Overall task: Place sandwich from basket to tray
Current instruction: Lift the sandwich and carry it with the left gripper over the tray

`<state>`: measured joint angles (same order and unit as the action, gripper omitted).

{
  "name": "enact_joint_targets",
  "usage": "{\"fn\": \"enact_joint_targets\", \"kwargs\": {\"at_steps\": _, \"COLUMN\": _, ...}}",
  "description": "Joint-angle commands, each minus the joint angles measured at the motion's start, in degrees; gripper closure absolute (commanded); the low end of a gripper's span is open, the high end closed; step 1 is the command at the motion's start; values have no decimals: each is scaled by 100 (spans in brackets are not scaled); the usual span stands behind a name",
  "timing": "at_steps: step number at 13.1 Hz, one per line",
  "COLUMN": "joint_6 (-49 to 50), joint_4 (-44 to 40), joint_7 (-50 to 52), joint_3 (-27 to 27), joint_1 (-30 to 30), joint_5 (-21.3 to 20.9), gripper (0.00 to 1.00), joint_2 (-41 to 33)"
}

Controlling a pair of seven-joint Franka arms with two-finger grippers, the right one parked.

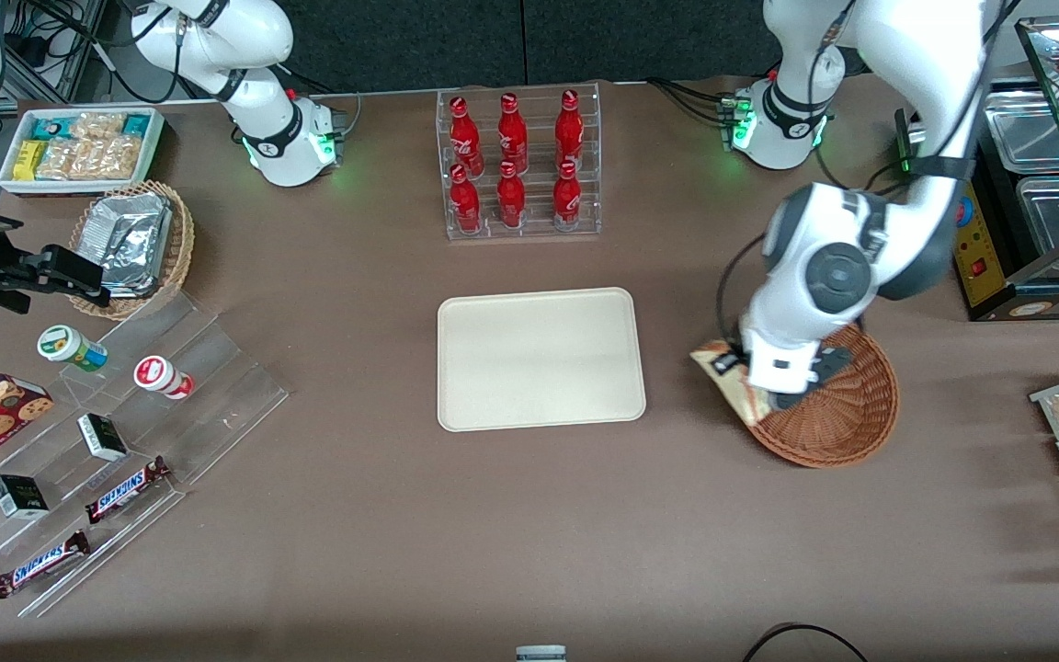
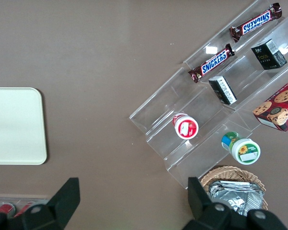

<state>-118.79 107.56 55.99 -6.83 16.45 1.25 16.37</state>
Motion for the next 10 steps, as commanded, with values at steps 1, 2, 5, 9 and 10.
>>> {"fn": "enact_joint_targets", "kwargs": {"at_steps": 1, "joint_6": 207, "joint_4": -663, "joint_7": 97, "joint_3": 77, "joint_1": 576, "joint_5": 183, "gripper": 100, "joint_2": 356}}
{"fn": "enact_joint_targets", "kwargs": {"at_steps": 2, "joint_6": 207, "joint_4": -918, "joint_7": 97, "joint_3": 77, "joint_1": 787, "joint_5": 183, "gripper": 100, "joint_2": 567}}
{"fn": "enact_joint_targets", "kwargs": {"at_steps": 5, "joint_6": 189, "joint_4": -1561, "joint_7": -52, "joint_3": 77, "joint_1": 1377, "joint_5": 122, "gripper": 100, "joint_2": 1165}}
{"fn": "enact_joint_targets", "kwargs": {"at_steps": 9, "joint_6": 443, "joint_4": -2307, "joint_7": -729, "joint_3": 86, "joint_1": 1948, "joint_5": 121, "gripper": 100, "joint_2": 1727}}
{"fn": "enact_joint_targets", "kwargs": {"at_steps": 10, "joint_6": 644, "joint_4": -2597, "joint_7": -790, "joint_3": 86, "joint_1": 2054, "joint_5": 113, "gripper": 100, "joint_2": 1938}}
